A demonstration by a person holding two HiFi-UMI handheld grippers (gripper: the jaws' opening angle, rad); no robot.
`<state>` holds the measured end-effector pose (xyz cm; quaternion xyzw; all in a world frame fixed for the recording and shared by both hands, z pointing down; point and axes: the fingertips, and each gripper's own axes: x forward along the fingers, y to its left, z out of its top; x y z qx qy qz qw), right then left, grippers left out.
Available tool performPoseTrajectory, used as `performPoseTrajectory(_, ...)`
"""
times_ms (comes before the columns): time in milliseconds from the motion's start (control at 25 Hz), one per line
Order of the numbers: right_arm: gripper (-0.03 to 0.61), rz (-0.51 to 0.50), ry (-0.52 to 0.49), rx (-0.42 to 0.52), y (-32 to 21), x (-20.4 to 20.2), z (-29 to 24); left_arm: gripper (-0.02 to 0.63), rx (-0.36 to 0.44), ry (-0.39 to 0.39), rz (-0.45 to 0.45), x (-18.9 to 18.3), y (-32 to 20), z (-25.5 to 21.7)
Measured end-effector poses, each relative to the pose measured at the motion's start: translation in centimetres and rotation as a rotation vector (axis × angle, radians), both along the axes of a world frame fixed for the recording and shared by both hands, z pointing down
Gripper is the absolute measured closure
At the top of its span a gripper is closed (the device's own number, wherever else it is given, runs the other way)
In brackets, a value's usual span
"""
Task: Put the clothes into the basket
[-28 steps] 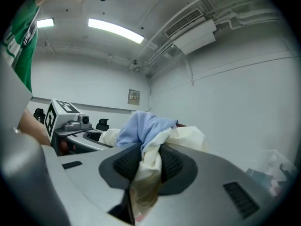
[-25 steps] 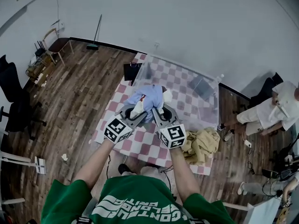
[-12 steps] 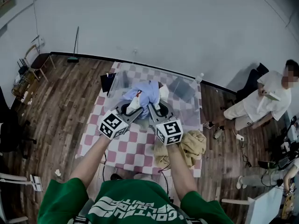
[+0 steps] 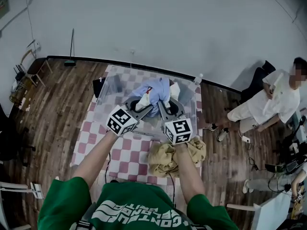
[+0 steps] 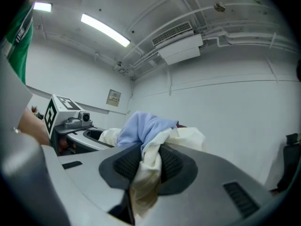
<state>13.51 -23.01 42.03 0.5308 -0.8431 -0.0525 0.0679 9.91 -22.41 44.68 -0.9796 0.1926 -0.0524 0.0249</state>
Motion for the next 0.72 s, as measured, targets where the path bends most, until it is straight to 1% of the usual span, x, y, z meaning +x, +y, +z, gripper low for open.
performPoseTrajectory(120,0.485,-0.001,0.008,-0.003,-0.7,1.1,0.3,0.512,-0.004,-0.003,0.006,1.2,-0.8,0.4)
performPoseTrajectory(480,0.486,-0.020,-0.019,-0.033,-2.1,5.6,2.1,0.512,-0.028,-0.045,0.000,5.6,-2.0,2.0)
performPoseTrajectory(720,0.486,-0.016,-0.027,-0.054,-2.6,6.3,2.9,0.512,-0.048,-0.063,0.008,6.3,-2.5,2.7)
